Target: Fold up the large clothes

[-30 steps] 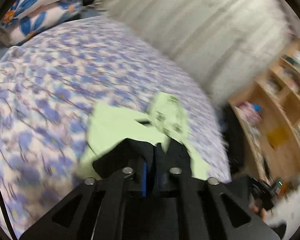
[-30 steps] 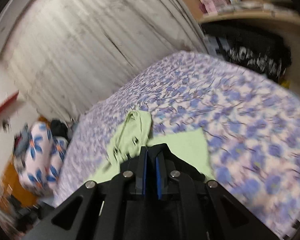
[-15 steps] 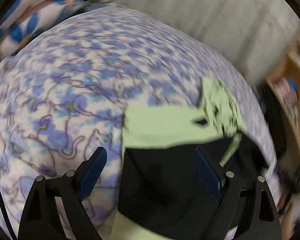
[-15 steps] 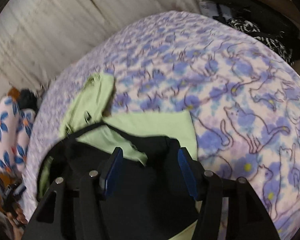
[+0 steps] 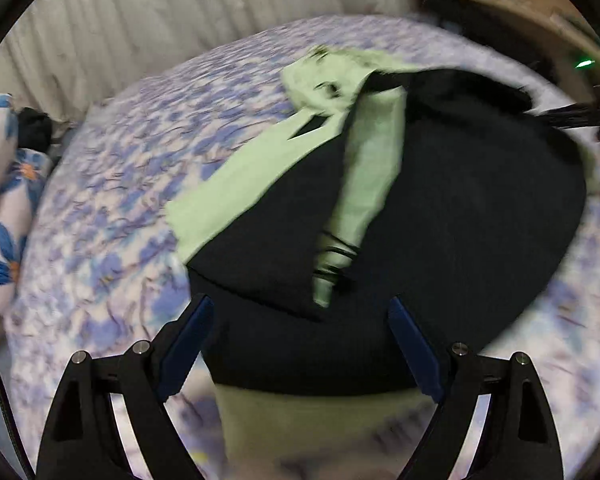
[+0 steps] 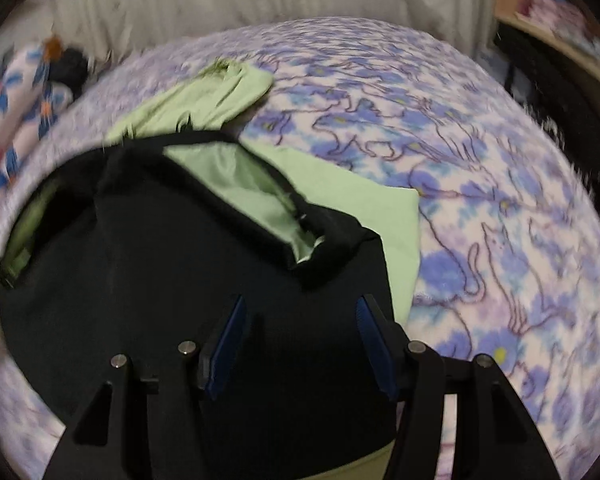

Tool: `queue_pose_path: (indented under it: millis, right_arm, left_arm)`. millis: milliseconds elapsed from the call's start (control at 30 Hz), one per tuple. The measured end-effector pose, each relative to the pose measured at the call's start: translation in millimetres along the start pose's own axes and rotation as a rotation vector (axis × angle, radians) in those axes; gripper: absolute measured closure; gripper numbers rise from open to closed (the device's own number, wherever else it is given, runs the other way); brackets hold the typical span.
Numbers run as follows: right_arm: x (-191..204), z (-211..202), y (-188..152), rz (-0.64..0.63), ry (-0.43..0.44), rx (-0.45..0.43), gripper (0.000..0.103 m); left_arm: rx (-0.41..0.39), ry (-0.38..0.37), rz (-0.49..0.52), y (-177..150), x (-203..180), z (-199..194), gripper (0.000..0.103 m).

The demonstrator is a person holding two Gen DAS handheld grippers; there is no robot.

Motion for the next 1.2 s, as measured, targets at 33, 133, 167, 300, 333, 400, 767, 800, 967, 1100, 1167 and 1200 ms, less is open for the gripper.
queue_pose_path:
  millis: [33, 133, 167, 300, 333, 400, 767, 800, 967, 1100, 1167, 1200]
  right_arm:
    - [2.1, 5.2, 2.0, -0.009, -0.012, 0.005, 0.045]
    - [1.8, 14.2, 14.7, 0.012, -0.017, 0.001, 0.045]
    - [0.4, 17.0, 21.6, 0.022, -0.019, -0.006, 0.045]
    - [-5.8, 30.1, 50.8, 0.089, -0.008, -0.018, 0.046]
    - [-8.8, 34.9, 59.3, 0.119, 0.002, -0.017, 0.046]
    - [-12.5, 45.9, 71.6, 0.171, 0.021, -0.005, 0.045]
    - [-26.4, 97.6, 80.7, 0.383, 0.172, 0.094, 0.045]
    - [-25.7, 98.3, 79.6, 0.383, 0.175, 0.084, 0.045]
    - [-23.6, 100.1, 78.4, 0.373, 0.17, 0.061, 0.045]
    - [-22.7, 100.5, 77.3, 0.374, 0.167, 0.065, 0.045]
    - [-22.4, 100.9, 77.2, 0.372, 0.164, 0.064, 0.045]
    - [-22.1, 101.6, 77.5, 0.37, 0.162, 0.063, 0.045]
  left_arm:
    - [0.009, 0.051, -0.004, 4.0, 8.0, 8.0, 0.015]
    - [0.01, 0.127, -0.026, 20.1, 28.0, 23.7, 0.015]
    - [0.008, 0.132, -0.047, 27.7, 36.9, 28.3, 0.015]
    - [-0.02, 0.11, -0.157, 56.5, 70.3, 38.7, 0.015]
    - [-0.037, 0.091, -0.209, 65.6, 82.3, 40.9, 0.015]
    - [-0.052, 0.054, -0.307, 76.5, 102.6, 51.7, 0.015]
    - [-0.099, -0.248, -0.628, 78.4, 150.8, 79.1, 0.016]
    - [-0.113, -0.279, -0.63, 78.6, 151.5, 74.6, 0.016]
    - [-0.162, -0.371, -0.573, 79.7, 148.3, 47.9, 0.016]
    - [-0.154, -0.435, -0.513, 72.1, 143.5, 39.6, 0.015]
    - [-0.132, -0.457, -0.486, 67.2, 138.8, 42.2, 0.015]
    - [-0.115, -0.466, -0.472, 64.5, 135.4, 45.4, 0.015]
Point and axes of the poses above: each gripper's, at about its wrist camera, not at the fingertips, and z roughly the way its jaws point, x to its left, y to its top, the point moved 9 cm from there along z, roughly the way its jaws point, and after that the axes turned 14 degrees about -y, right-handed, at the moved point
